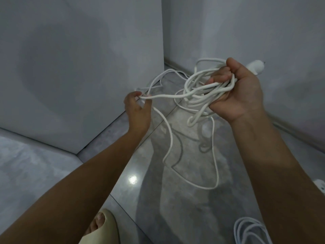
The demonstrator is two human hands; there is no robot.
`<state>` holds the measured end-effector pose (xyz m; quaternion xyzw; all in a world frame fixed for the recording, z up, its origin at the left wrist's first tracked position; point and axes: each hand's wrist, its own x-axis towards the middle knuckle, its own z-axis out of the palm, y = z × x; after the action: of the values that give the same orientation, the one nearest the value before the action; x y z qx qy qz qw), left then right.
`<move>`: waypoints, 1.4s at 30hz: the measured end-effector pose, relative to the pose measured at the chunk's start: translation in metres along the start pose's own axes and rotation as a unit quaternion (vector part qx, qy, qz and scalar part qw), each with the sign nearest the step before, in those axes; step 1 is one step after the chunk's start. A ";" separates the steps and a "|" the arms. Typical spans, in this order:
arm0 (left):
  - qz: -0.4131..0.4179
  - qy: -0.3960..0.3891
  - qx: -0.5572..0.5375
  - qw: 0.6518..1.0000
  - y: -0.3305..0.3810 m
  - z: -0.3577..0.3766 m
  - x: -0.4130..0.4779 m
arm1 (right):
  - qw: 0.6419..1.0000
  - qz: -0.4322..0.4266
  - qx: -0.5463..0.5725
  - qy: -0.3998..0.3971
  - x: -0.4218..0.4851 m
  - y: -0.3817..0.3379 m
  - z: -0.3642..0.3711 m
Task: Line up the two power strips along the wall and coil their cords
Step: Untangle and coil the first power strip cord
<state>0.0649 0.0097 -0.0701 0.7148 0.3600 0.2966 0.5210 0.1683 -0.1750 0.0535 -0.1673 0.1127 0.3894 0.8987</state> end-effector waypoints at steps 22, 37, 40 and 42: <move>0.121 -0.052 0.266 0.955 0.003 0.009 0.033 | 0.988 -0.127 -0.066 0.054 0.006 -0.046 -0.015; 0.230 -0.171 0.450 0.846 0.056 0.027 0.110 | 0.969 -0.168 -0.170 0.065 0.007 -0.087 -0.023; 0.290 -0.197 0.502 0.790 0.075 0.030 0.119 | 0.938 -0.194 -0.258 0.123 0.010 -0.082 -0.023; 0.329 -0.201 0.512 0.768 0.088 0.033 0.122 | 0.920 -0.215 -0.292 0.150 0.012 -0.079 -0.024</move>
<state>0.1779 0.0753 0.0109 0.9935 0.0883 0.0712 0.0085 0.2336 -0.2271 0.0438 -0.4990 0.0889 0.1730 0.8445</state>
